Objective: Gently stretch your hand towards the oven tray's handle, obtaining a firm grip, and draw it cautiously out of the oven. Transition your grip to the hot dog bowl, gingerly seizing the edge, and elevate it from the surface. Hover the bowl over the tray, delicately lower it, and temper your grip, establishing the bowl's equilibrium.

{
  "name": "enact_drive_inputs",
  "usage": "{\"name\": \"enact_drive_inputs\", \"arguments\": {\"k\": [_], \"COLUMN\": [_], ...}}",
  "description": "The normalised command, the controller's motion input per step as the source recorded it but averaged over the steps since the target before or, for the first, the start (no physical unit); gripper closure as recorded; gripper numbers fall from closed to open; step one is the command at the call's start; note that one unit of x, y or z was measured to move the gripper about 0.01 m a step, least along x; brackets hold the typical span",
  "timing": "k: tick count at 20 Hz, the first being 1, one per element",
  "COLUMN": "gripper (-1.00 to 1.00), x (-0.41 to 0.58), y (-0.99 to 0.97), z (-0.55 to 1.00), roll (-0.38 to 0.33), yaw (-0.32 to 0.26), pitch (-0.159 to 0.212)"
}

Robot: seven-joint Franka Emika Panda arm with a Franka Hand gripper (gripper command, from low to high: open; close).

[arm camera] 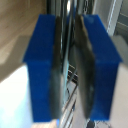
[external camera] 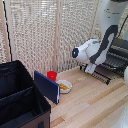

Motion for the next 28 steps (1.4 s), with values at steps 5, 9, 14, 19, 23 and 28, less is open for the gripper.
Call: {"name": "enact_drive_inputs", "arguments": {"k": [5,9,14,19,23,28], "gripper": [-1.0,-1.0,-1.0,-1.0,-1.0,-1.0], "x": [0.249,0.329,0.295,0.055,0.0,0.0], "y": [0.05,0.17,0.35,0.25,0.2,0.2], "z": [0.06,0.36,0.6,0.62,0.53,0.49], "roll": [-0.008,0.001,0.013,0.103,0.151,0.171], "yaw": [-0.008,-0.032,-0.174,-0.244,-0.264,-0.262], "pitch": [0.047,0.045,0.0,-0.003,-0.012,-0.006]}}
